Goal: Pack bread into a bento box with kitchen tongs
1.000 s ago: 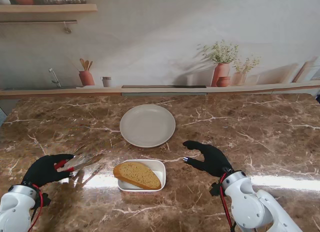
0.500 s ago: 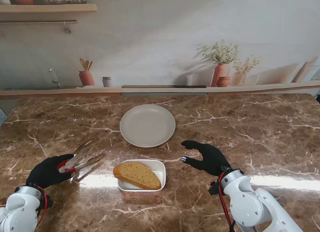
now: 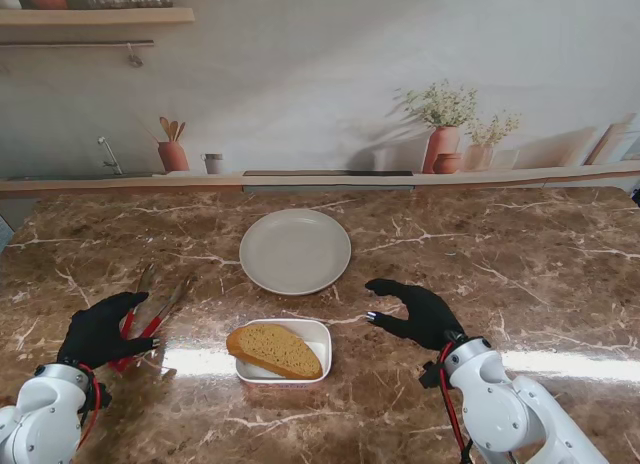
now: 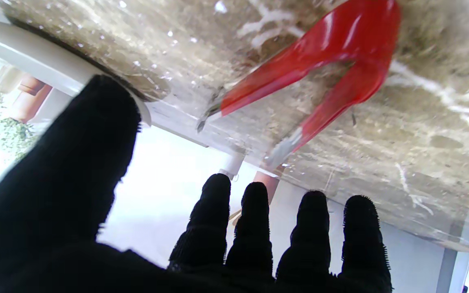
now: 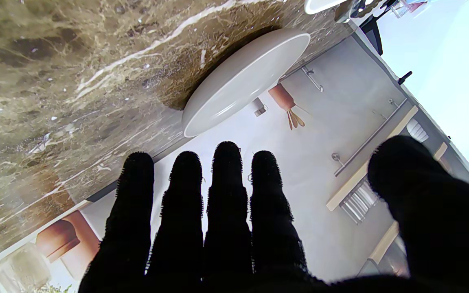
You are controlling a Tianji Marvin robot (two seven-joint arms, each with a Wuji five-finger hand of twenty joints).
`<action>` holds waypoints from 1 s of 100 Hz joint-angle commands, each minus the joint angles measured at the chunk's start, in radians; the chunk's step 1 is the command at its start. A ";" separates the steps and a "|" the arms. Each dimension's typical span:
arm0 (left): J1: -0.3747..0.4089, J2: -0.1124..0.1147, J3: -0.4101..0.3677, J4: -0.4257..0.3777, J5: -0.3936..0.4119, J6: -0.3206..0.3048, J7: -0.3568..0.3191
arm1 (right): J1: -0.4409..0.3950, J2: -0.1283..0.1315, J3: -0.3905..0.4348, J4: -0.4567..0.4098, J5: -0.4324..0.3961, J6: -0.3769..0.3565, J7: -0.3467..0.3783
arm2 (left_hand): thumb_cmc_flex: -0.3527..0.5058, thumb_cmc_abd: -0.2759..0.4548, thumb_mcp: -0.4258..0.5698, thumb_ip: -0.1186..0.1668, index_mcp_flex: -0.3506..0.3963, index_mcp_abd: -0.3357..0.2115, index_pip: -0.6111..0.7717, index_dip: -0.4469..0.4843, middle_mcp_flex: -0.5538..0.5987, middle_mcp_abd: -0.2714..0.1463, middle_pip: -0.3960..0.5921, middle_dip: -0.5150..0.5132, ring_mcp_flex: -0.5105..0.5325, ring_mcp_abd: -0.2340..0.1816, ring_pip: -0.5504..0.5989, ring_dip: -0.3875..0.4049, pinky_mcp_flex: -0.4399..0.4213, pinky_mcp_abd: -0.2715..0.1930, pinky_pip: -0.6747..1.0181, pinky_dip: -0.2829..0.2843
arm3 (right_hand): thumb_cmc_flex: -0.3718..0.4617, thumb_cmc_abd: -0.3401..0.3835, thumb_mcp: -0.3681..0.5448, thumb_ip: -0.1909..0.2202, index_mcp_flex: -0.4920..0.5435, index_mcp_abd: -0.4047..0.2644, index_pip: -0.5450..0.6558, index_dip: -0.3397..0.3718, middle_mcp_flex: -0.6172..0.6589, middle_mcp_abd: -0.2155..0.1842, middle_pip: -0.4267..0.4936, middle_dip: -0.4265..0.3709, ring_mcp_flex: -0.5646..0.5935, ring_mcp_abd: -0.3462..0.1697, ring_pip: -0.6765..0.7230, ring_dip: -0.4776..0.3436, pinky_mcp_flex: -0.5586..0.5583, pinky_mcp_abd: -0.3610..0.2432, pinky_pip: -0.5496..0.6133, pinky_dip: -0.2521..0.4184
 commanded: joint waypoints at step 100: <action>-0.073 -0.011 0.241 -0.214 -0.137 -0.184 0.031 | -0.019 0.003 0.093 -0.098 -0.057 -0.104 0.007 | -0.105 0.465 -0.705 0.140 0.051 0.021 0.025 0.014 -0.007 -0.045 -0.087 -0.062 0.026 -0.171 -0.054 -0.089 0.016 -0.229 0.037 -0.094 | -0.187 0.072 -0.067 0.047 -0.065 0.068 -0.057 -0.046 -0.145 0.026 -0.091 -0.157 -0.047 -0.045 -0.031 -0.068 -0.010 -0.124 -0.074 -0.096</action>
